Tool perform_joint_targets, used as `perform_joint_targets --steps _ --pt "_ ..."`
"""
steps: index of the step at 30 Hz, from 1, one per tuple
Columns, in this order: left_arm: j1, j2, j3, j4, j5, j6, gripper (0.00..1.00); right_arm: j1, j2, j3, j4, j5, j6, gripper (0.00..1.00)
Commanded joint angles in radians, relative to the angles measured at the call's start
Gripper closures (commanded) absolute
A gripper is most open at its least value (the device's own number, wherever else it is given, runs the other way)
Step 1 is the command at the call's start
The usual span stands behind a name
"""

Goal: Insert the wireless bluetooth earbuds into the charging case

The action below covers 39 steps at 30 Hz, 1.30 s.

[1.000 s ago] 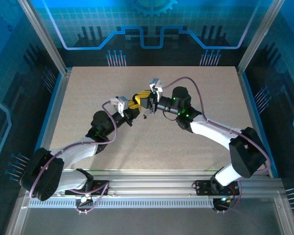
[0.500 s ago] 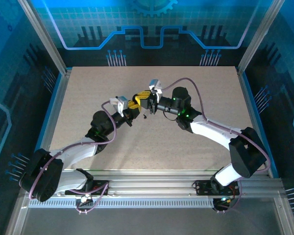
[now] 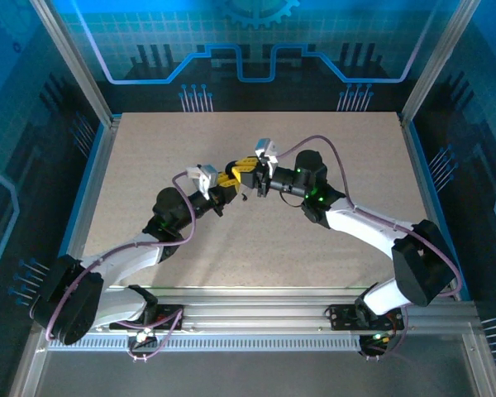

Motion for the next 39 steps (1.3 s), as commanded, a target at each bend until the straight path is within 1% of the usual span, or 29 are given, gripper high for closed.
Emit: perform_joint_targets --steps 1,4,5,7,8,10,13,16,19,24,28,32,39 --pt "-0.001 -0.034 0.021 0.0 -0.011 0.047 0.9 -0.019 -0.04 0.0 0.021 -0.015 0.023 0.85" --pt "-0.001 -0.043 0.021 -0.05 -0.07 0.059 0.9 -0.028 -0.076 0.004 -0.042 -0.017 0.021 0.86" --pt "-0.001 -0.048 0.021 -0.075 -0.099 0.064 0.9 -0.033 -0.09 0.01 -0.102 -0.012 0.008 0.86" --pt "0.001 -0.051 0.042 -0.173 -0.165 0.058 0.9 -0.038 -0.116 0.026 -0.26 0.025 -0.038 0.86" --pt "0.003 -0.049 0.068 -0.254 -0.187 0.056 0.91 -0.04 -0.124 0.042 -0.365 0.064 -0.054 0.86" --pt "0.005 -0.044 0.098 -0.358 -0.21 0.055 0.92 -0.052 -0.127 0.073 -0.534 0.09 -0.068 0.86" --pt "0.005 -0.059 0.083 -0.375 -0.226 0.046 0.92 -0.059 -0.124 0.088 -0.713 0.154 -0.052 0.85" --pt "0.005 -0.084 0.08 -0.415 -0.242 0.042 0.92 -0.063 -0.109 0.071 -0.822 0.23 0.009 0.85" --pt "0.005 -0.105 0.075 -0.443 -0.255 0.042 0.92 -0.07 -0.08 0.036 -0.885 0.323 0.088 0.86" --pt "0.005 -0.102 0.087 -0.474 -0.252 0.04 0.91 -0.081 -0.007 -0.014 -0.919 0.384 0.186 0.86" --pt "0.005 -0.108 0.096 -0.498 -0.255 0.048 0.91 -0.092 0.052 -0.008 -0.976 0.379 0.204 0.85" --pt "0.006 -0.126 0.095 -0.528 -0.261 0.059 0.91 -0.095 0.116 0.024 -1.06 0.368 0.184 0.85" --pt "0.006 -0.133 0.084 -0.537 -0.274 0.068 0.9 -0.101 0.232 0.097 -1.142 0.367 0.161 0.84"
